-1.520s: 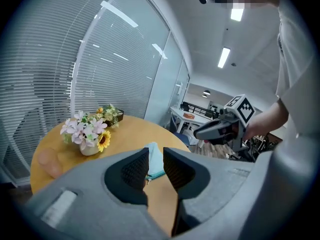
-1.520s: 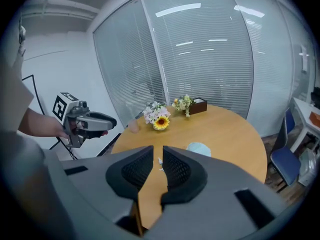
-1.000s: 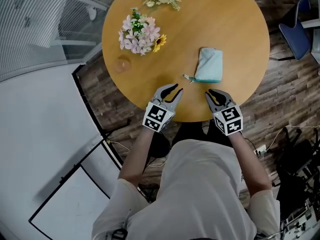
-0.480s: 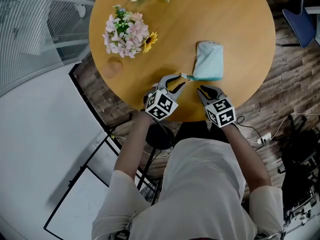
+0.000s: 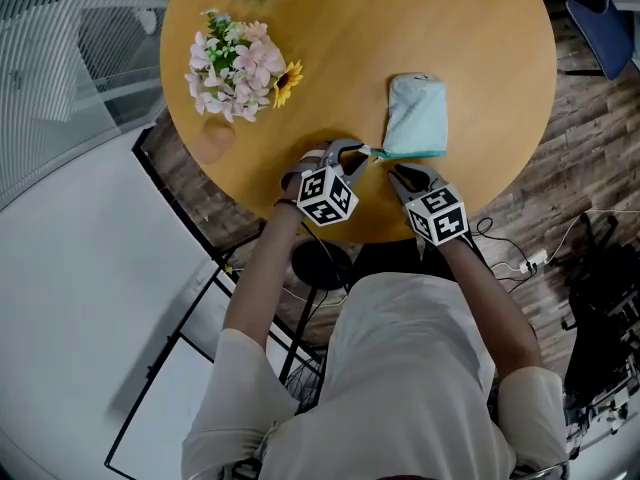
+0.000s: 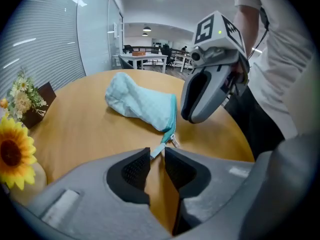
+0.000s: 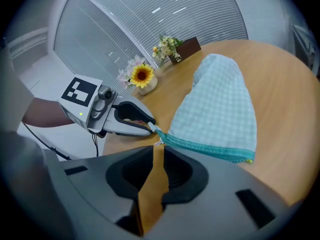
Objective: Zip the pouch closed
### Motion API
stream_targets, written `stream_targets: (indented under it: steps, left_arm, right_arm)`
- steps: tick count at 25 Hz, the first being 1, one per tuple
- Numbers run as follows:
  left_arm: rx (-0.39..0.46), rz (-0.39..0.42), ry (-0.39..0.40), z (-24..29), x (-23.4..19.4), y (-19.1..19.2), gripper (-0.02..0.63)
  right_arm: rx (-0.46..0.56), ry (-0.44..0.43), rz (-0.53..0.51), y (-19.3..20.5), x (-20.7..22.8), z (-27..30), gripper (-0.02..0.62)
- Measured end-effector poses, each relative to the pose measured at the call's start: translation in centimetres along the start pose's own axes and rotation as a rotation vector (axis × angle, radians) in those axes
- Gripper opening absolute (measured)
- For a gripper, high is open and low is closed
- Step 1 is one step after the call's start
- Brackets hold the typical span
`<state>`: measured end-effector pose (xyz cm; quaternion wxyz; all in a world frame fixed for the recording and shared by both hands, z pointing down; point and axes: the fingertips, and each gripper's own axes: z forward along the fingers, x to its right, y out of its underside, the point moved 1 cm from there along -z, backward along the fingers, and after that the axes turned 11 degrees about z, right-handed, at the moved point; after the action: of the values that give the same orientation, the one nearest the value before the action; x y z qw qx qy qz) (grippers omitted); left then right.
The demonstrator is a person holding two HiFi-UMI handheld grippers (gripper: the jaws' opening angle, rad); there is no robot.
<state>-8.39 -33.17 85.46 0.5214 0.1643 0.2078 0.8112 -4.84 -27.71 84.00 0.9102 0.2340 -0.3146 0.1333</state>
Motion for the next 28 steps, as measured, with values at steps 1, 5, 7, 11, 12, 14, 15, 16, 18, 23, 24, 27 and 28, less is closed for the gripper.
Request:
stream_targets:
  steps: [1, 5, 7, 11, 12, 14, 15, 16, 18, 23, 24, 27, 28]
  left_arm:
    - [-0.005, 0.007, 0.007, 0.2, 0.1, 0.0, 0.093]
    - [0.012, -0.016, 0.026, 0.7, 0.3, -0.2, 0.052]
    - [0.028, -0.043, 0.034, 0.7, 0.5, -0.5, 0.041]
    - [0.049, -0.082, 0.05, 0.6, 1.0, -0.7, 0.038]
    - [0.054, -0.091, 0.053, 0.6, 1.1, -0.8, 0.038]
    - [0.063, -0.114, 0.058, 0.7, 1.2, -0.8, 0.038]
    - [0.068, -0.126, 0.061, 0.7, 1.3, -0.9, 0.038]
    - [0.075, -0.138, 0.063, 0.6, 1.3, -0.9, 0.037]
    - [0.089, -0.163, 0.069, 0.6, 1.4, -1.2, 0.035]
    - [0.113, -0.204, 0.081, 0.6, 1.8, -1.9, 0.031]
    - [0.113, -0.204, 0.082, 0.6, 1.9, -2.0, 0.031]
    - [0.114, -0.206, 0.087, 0.4, 2.1, -2.5, 0.027]
    - [0.116, -0.211, 0.09, 0.3, 2.2, -2.8, 0.026]
  right_arm:
    - [-0.003, -0.006, 0.01, 0.1, 0.0, 0.2, 0.057]
    - [-0.005, -0.013, 0.059, 0.5, 0.3, 1.1, 0.058]
    - [-0.001, -0.004, 0.085, 0.6, 0.5, 1.4, 0.064]
    - [0.015, 0.022, 0.102, 0.8, 0.9, 1.5, 0.069]
    - [0.02, 0.032, 0.098, 0.8, 1.1, 1.5, 0.069]
    - [0.024, 0.056, 0.091, 0.8, 1.3, 1.6, 0.069]
    - [0.023, 0.07, 0.087, 0.8, 1.4, 1.8, 0.069]
    - [0.022, 0.087, 0.08, 0.8, 1.6, 1.9, 0.069]
    - [0.021, 0.129, 0.05, 0.8, 1.9, 2.1, 0.067]
    - [0.025, 0.192, -0.002, 1.1, 2.5, 1.9, 0.011]
    - [0.026, 0.186, 0.004, 1.1, 2.5, 1.8, 0.008]
    - [0.026, 0.159, 0.003, 1.1, 2.4, 1.1, 0.006]
    - [0.025, 0.147, -0.001, 1.0, 2.4, 0.7, 0.005]
